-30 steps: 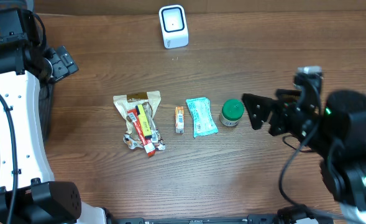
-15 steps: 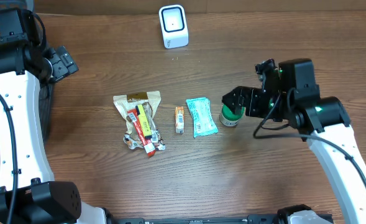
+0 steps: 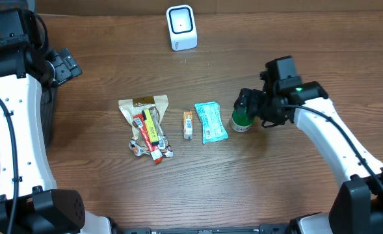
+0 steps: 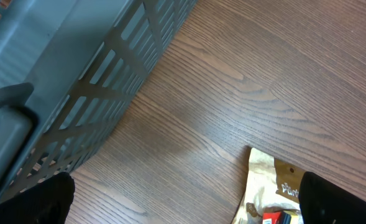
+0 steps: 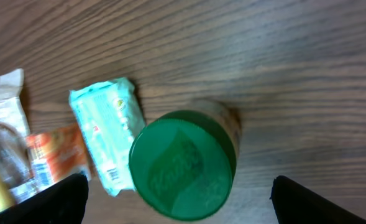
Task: Scan the item barcode
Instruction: 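Move the right gripper over the green-lidded jar and grasp it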
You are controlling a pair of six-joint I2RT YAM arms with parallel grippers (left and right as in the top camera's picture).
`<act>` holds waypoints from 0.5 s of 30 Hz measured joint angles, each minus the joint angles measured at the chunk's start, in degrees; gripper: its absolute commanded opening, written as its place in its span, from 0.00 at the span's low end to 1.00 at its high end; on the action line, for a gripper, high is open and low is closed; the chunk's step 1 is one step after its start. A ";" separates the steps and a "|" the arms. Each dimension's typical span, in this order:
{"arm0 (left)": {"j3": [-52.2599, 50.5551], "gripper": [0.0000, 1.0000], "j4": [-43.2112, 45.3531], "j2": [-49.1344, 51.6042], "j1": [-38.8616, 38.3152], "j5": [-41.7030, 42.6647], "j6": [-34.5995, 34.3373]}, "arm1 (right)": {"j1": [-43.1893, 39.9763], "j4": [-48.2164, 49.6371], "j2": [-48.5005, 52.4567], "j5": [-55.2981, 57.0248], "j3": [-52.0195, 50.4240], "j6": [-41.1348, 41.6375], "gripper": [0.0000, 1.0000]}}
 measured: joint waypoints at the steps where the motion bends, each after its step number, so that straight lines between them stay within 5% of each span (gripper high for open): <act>1: 0.00 1.00 0.00 0.02 0.00 0.02 0.00 | 0.81 0.20 0.13 1.16 0.00 0.28 0.96; 8: 0.00 1.00 0.00 0.02 0.00 0.02 0.00 | 6.58 2.27 5.16 10.38 0.00 2.73 0.95; 15: 0.00 1.00 -0.02 0.00 0.00 0.02 0.00 | 6.58 1.88 7.26 11.72 0.00 3.39 0.83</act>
